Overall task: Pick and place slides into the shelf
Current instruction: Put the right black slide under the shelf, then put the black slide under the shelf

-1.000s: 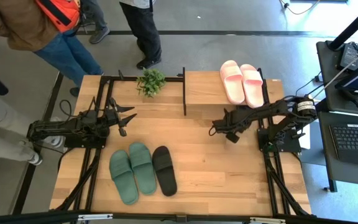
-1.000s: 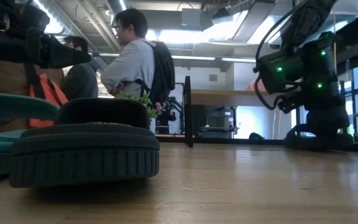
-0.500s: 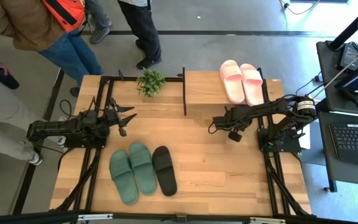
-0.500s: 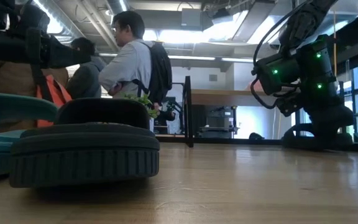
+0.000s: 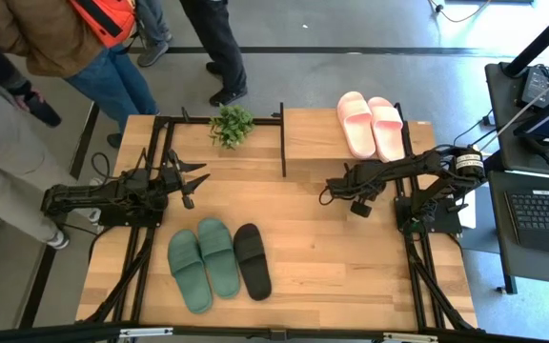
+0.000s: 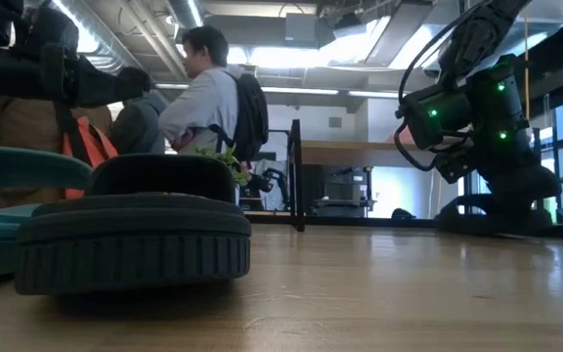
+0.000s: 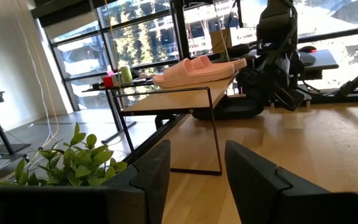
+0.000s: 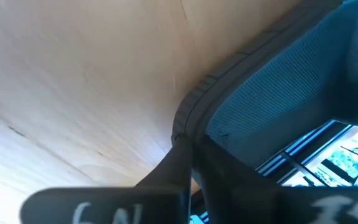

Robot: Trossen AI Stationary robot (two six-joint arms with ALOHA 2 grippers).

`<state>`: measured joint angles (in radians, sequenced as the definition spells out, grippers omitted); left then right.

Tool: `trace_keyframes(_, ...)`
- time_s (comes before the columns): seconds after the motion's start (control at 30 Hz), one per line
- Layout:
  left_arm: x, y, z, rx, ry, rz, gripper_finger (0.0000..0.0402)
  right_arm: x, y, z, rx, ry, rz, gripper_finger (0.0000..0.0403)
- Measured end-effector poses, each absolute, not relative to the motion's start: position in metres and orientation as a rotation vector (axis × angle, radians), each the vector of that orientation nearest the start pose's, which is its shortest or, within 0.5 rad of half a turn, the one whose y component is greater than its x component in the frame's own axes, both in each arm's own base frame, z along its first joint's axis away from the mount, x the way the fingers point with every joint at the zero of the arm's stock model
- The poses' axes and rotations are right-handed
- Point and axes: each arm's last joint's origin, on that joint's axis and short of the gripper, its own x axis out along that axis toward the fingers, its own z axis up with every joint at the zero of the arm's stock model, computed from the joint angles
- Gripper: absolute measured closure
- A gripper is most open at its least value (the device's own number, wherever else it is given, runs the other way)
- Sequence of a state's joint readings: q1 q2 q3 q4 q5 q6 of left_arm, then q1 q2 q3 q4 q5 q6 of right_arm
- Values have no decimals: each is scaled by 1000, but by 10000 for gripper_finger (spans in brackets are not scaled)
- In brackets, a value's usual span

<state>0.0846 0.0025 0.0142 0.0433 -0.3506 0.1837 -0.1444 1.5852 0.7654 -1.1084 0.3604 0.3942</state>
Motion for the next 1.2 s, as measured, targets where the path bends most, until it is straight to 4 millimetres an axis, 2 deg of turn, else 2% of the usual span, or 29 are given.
trace_keyframes(0.6, 94, 18, 172, 173, -15, 439, 256, 197, -38, 141, 79, 1822, -742, 293)
trace_keyframes(0.97, 94, 18, 172, 173, -15, 439, 256, 198, -26, 142, 60, 1813, -758, 289)
trace_keyframes(1.2, 94, 18, 172, 173, -15, 439, 256, 206, -16, 155, 70, 1779, -803, 289)
